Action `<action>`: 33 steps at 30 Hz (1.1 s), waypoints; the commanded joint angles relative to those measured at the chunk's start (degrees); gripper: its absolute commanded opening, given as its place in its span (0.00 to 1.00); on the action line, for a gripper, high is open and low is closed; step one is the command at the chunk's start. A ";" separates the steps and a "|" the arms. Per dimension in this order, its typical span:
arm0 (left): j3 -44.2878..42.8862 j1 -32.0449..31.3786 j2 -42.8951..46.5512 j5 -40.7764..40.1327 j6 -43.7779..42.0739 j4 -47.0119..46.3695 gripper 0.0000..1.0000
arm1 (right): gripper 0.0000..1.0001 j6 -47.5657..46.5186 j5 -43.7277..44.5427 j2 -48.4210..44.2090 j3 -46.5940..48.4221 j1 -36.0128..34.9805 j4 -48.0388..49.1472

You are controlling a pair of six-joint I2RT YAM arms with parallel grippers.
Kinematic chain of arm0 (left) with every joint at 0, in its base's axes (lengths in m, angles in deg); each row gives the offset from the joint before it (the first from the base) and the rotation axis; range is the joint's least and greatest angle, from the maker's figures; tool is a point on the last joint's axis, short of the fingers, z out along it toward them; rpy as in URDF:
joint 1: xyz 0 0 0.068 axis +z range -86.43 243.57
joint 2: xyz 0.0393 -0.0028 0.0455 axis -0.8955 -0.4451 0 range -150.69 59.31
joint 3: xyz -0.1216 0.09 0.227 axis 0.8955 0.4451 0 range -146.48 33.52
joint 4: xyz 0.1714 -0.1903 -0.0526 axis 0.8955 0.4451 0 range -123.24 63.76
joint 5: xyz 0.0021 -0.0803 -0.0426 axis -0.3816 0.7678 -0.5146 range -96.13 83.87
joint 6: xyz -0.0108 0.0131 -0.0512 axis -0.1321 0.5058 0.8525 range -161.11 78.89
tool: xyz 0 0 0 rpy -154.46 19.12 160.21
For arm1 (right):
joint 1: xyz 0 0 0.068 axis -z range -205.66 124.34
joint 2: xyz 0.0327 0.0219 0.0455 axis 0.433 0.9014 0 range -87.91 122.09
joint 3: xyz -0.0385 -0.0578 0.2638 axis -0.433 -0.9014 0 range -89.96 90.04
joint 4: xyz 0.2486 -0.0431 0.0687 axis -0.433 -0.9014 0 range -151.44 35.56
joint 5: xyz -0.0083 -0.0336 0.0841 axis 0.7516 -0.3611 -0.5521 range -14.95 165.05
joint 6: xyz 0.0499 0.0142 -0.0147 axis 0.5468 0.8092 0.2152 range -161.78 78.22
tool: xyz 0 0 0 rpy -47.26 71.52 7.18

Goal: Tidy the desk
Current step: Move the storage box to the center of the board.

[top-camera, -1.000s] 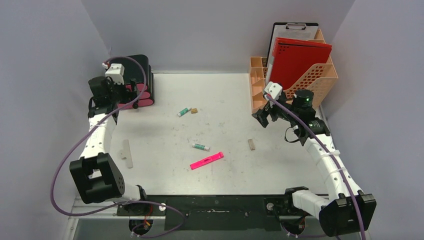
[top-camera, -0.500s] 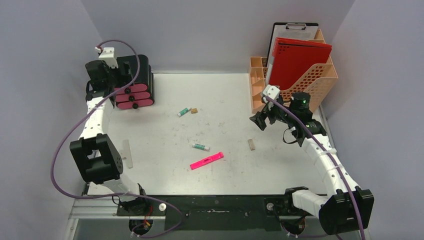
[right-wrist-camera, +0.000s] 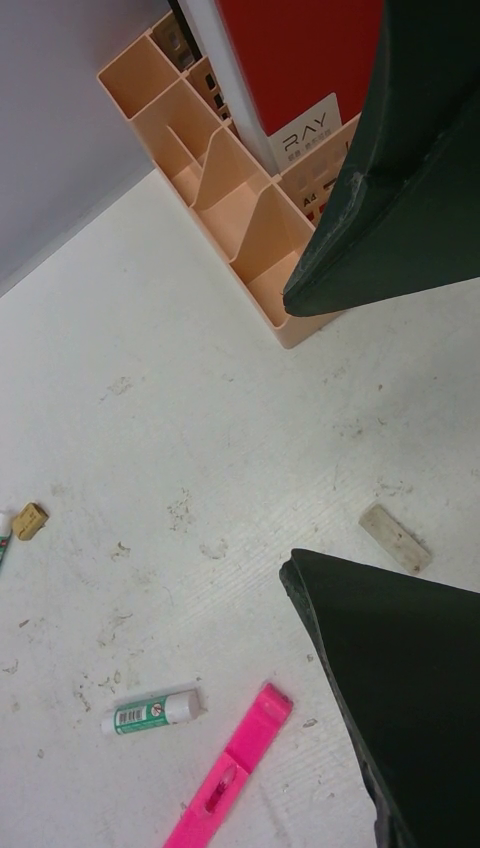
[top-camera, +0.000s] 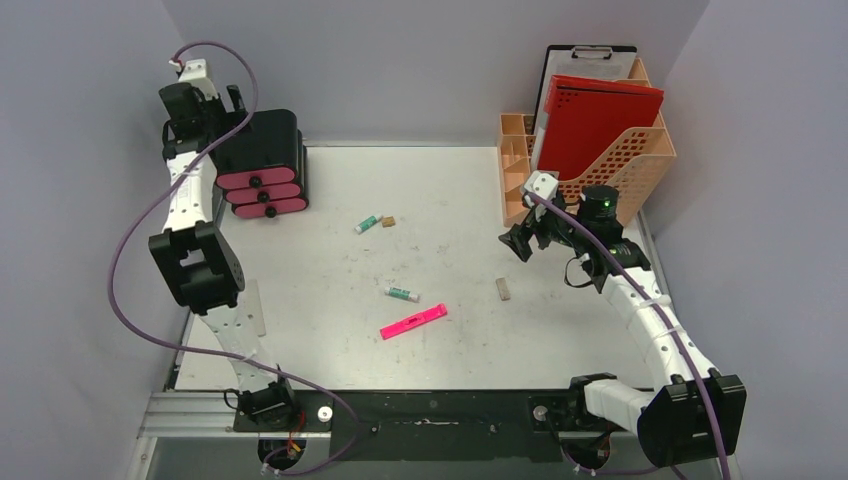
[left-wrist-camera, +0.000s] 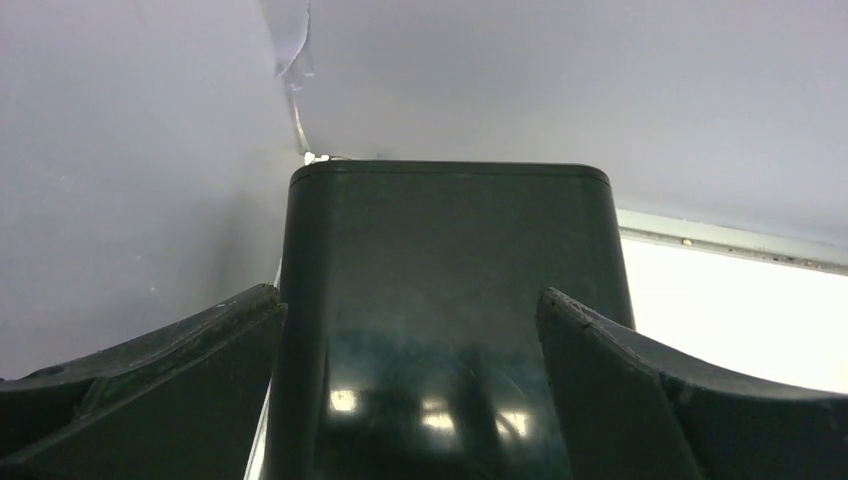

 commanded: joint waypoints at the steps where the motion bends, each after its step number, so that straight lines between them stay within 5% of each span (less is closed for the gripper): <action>1: -11.72 2.11 -6.42 2.40 5.31 6.07 0.96 | 0.91 -0.79 -0.49 0.21 -0.52 -0.25 2.93; 16: -16.16 3.65 -15.46 8.86 10.12 8.33 0.96 | 0.98 -1.81 -1.08 0.14 -1.33 -0.13 3.23; 18: -15.88 3.70 -16.00 9.12 10.04 8.42 0.96 | 0.90 -1.72 -1.36 -0.10 -1.54 -0.16 3.55; 30: -14.37 3.23 -18.47 11.96 8.29 8.14 1.00 | 0.90 -1.77 -1.73 0.30 -2.39 0.05 4.60; 33: -12.20 2.59 -18.02 13.56 8.29 7.14 0.92 | 0.90 -1.76 -1.71 0.48 -2.39 0.16 4.60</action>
